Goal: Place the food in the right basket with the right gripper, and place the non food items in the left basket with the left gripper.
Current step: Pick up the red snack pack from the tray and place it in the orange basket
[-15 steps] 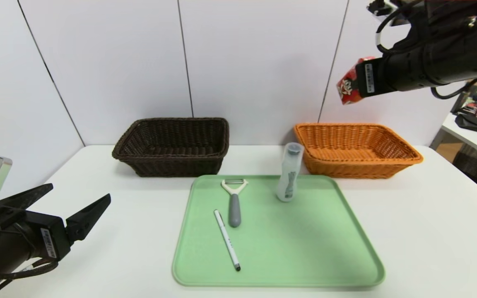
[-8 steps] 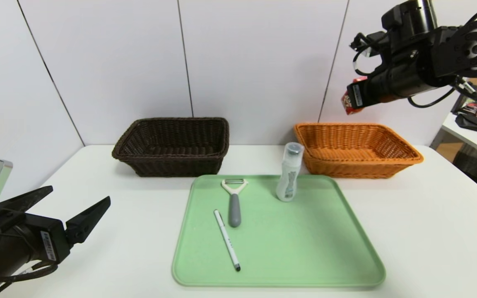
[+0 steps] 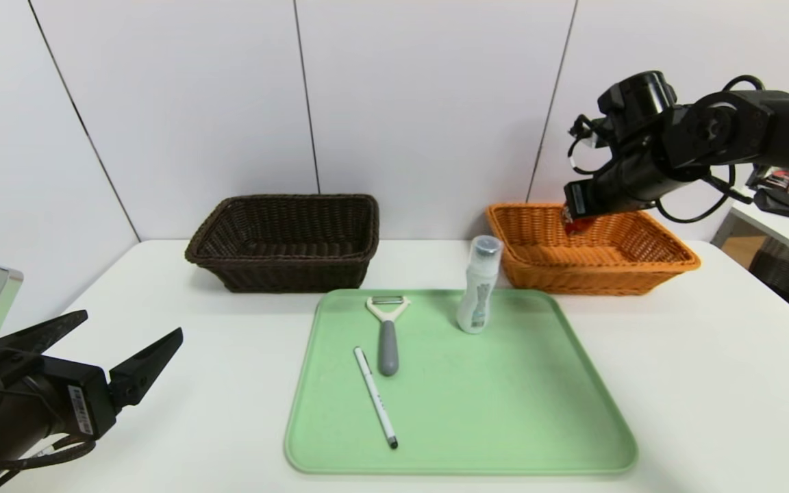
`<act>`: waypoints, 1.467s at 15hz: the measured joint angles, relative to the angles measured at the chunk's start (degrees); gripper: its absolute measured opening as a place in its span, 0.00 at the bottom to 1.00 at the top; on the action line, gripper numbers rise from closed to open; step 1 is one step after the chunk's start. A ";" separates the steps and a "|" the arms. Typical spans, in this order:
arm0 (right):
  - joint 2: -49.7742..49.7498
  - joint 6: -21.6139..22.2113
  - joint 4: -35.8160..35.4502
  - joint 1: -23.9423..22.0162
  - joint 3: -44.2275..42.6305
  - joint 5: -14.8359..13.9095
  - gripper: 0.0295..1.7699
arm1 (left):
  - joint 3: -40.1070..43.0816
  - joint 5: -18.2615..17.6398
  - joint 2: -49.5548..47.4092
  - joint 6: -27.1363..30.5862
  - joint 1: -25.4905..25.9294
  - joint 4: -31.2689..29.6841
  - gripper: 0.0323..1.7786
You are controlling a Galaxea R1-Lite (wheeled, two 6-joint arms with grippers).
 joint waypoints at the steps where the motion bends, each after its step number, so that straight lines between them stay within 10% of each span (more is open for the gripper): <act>1: 0.48 0.99 0.28 -0.13 0.05 0.56 0.19 | 0.04 0.00 0.00 0.00 0.00 0.00 0.95; 20: 5.63 2.91 0.50 0.01 1.82 1.96 0.19 | 0.54 -0.30 -0.18 -0.11 0.00 -0.28 0.95; 22: 5.57 2.88 0.46 0.11 1.82 1.85 0.36 | 0.59 -0.33 -0.16 -0.06 0.00 -0.28 0.95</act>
